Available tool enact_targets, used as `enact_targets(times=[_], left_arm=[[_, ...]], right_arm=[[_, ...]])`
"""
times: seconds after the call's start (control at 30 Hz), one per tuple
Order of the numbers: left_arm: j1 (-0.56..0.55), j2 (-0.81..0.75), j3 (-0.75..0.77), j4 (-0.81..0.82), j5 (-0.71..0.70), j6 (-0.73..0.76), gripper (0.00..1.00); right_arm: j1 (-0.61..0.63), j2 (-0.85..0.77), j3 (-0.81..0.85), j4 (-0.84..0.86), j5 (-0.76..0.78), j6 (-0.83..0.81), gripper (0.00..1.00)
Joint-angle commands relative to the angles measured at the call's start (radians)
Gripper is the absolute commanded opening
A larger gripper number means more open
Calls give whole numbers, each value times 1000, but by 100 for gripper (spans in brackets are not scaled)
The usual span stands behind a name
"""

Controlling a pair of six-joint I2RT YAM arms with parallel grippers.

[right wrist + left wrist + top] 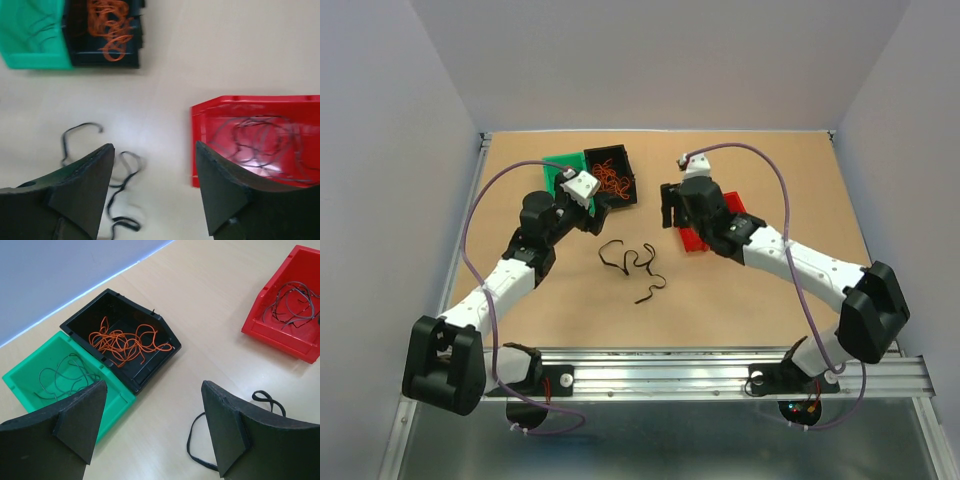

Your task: Untangle the cables

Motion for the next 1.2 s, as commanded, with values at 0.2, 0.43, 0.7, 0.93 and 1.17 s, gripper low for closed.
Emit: enact_targets(times=[0.2,0.43,0.7,0.93,1.17], left_arm=[[-8,16,60,20,32,19,88],[-8,13,61,16,33,17,88],[-8,14,61,14,32,20,88],[-9,8,60,13,30,20,88],[-9,6,60,13,32,20,88]], right_arm=[[-207,127,159,-202,-208,-219,67],[-221,256,241,-297,-225,-277,63],[-221,358,265,-343,-133,-270,58],[-244,369,245,-363,-90,-250,48],[-252,405,272,-366,-99,-242,10]])
